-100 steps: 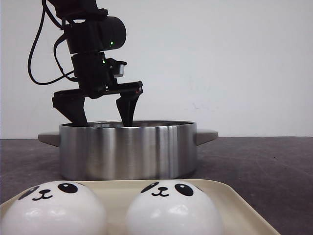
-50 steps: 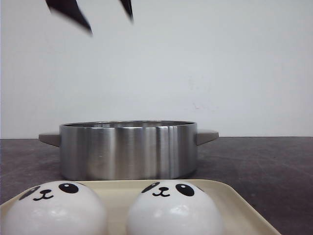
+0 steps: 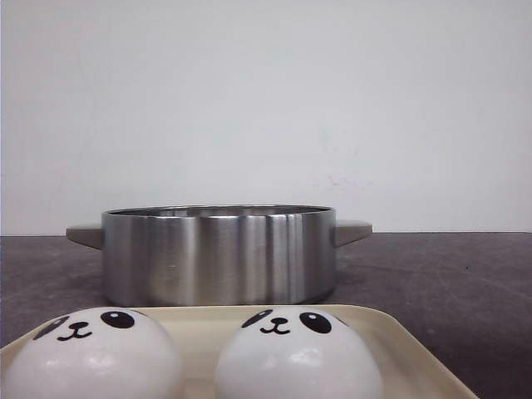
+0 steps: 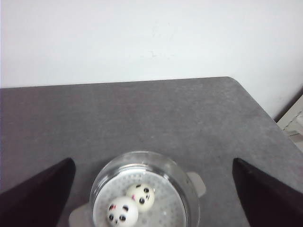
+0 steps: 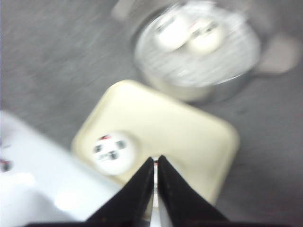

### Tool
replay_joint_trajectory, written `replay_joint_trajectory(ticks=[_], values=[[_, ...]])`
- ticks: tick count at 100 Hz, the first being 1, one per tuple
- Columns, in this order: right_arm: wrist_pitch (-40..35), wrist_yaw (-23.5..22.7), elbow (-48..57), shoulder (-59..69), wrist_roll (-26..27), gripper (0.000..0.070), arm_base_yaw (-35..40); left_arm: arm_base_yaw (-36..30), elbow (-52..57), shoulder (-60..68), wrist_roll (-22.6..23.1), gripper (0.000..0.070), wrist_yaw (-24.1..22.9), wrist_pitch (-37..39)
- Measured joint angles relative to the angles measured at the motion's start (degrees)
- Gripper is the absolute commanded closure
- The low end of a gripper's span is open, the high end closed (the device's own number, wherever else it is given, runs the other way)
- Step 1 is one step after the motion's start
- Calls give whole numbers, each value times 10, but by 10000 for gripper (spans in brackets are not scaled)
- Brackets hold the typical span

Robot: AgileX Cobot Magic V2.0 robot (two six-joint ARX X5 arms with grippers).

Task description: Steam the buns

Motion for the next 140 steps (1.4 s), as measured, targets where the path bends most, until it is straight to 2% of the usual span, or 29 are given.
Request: replay_joint_trajectory(ticks=[5, 18, 23, 34, 51, 95, 140], values=[[24, -30, -21, 10, 4, 597, -19, 0, 0, -17, 0, 0, 0, -14], [15, -75, -36, 45, 12, 178, -51, 0, 0, -59, 0, 0, 0, -40], [16, -83, -36, 56, 12, 105, -57, 0, 0, -75, 0, 0, 0, -50], [12, -90, -36, 82, 12, 105, -65, 0, 0, -102, 0, 0, 0, -66], [13, -165, -36, 143, 1, 106, -84, 0, 0, -132, 0, 0, 0, -88], [39, -254, -36, 273, -46, 107, -128, 0, -1, -133, 0, 0, 0, -115], [66, -265, -36, 339, -64, 121, -148, 0, -1, -133, 0, 0, 0, -115]])
